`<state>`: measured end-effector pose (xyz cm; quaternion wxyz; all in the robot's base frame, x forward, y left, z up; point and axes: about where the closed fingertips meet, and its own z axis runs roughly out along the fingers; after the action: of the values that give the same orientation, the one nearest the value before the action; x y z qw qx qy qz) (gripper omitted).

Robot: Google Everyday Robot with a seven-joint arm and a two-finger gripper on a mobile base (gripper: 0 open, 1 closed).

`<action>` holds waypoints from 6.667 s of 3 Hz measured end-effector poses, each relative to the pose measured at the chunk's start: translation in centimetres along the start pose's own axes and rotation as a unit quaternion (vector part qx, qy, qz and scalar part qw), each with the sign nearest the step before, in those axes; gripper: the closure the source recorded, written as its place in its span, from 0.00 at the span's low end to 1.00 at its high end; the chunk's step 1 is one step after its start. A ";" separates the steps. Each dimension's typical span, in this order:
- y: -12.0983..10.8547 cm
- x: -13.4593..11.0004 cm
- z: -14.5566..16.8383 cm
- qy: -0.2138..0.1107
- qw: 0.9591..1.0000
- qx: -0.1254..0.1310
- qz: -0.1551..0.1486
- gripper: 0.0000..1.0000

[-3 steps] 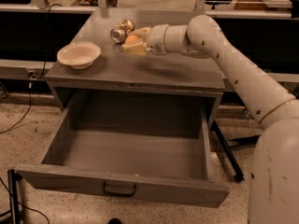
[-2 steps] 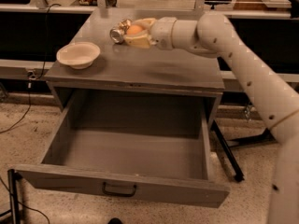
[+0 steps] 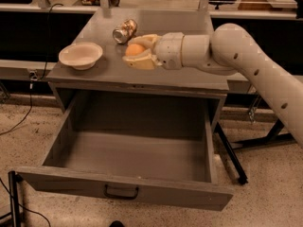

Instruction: Place orange into top drawer

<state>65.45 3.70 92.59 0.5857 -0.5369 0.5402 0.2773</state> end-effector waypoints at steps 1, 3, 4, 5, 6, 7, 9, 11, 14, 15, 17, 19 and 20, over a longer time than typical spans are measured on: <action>-0.1 -0.1 0.0 -0.001 1.000 0.001 0.000 1.00; 6.7 2.4 3.1 -0.035 0.989 -0.054 0.133 1.00; 11.8 4.5 3.9 -0.019 0.977 -0.095 0.188 1.00; 14.2 6.0 3.8 0.015 0.972 -0.114 0.203 1.00; 14.4 6.1 3.8 0.017 0.972 -0.115 0.205 1.00; 14.3 8.0 4.1 0.034 0.980 -0.087 0.174 1.00; 13.1 14.9 2.8 0.141 0.987 -0.010 0.071 1.00; 12.7 18.7 1.6 0.100 0.992 -0.041 0.068 1.00; 16.4 20.2 1.2 0.100 0.986 -0.109 0.075 1.00; 16.3 20.2 0.9 0.097 0.987 -0.106 0.075 1.00; 19.2 24.2 1.8 0.158 0.973 -0.140 0.093 1.00; 20.3 25.7 2.0 0.170 0.968 -0.151 0.109 0.81; 20.4 25.7 2.1 0.169 0.967 -0.153 0.109 0.59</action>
Offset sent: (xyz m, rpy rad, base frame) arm -0.0276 0.0481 -0.0646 0.2096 0.3405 0.1015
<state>54.43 4.63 61.62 0.3627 -0.5969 0.6380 0.3241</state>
